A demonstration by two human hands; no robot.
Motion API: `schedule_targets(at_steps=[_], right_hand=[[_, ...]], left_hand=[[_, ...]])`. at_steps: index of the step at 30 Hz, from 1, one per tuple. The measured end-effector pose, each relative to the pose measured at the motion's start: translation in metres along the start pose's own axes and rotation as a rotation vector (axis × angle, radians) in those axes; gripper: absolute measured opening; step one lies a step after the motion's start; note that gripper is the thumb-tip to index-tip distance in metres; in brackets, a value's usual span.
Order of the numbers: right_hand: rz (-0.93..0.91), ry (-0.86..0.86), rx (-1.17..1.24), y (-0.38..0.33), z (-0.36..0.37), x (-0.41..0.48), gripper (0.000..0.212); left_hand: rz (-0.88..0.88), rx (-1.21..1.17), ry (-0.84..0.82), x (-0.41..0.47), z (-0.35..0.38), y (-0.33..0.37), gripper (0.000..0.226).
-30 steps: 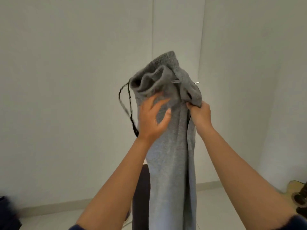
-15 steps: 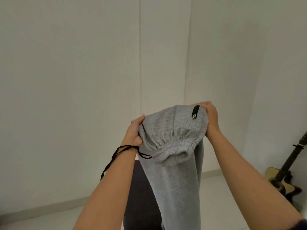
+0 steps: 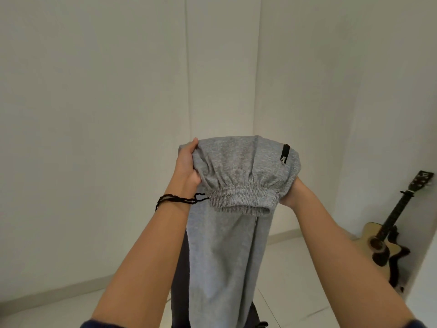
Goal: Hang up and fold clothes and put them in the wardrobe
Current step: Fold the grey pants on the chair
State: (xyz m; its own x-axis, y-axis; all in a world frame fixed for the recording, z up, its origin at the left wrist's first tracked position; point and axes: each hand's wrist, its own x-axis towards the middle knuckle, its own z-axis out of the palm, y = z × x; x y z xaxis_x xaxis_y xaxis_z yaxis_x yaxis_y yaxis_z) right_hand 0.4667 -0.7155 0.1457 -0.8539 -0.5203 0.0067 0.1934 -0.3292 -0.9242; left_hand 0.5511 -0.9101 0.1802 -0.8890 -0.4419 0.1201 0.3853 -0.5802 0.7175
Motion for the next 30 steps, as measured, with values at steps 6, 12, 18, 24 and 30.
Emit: schedule_targets(at_steps=[6,12,18,24,30], right_hand=[[-0.204,0.297,0.307,0.015,0.016,0.011,0.028],[-0.213,0.130,0.237,0.000,0.030,0.004,0.022],[-0.563,0.299,-0.642,-0.016,0.003,0.013,0.026],[-0.472,0.339,-0.475,-0.012,0.005,0.019,0.019],[-0.085,0.052,0.189,0.003,0.002,0.017,0.015]], left_hand=[[-0.001,0.072,0.087,0.001,0.002,0.024,0.027],[0.042,0.127,0.170,-0.007,-0.007,0.037,0.030],[0.038,0.068,0.266,-0.005,-0.036,0.047,0.037],[0.056,0.001,0.215,-0.016,-0.029,0.047,0.034],[0.039,-0.076,0.238,-0.026,-0.027,0.038,0.025]])
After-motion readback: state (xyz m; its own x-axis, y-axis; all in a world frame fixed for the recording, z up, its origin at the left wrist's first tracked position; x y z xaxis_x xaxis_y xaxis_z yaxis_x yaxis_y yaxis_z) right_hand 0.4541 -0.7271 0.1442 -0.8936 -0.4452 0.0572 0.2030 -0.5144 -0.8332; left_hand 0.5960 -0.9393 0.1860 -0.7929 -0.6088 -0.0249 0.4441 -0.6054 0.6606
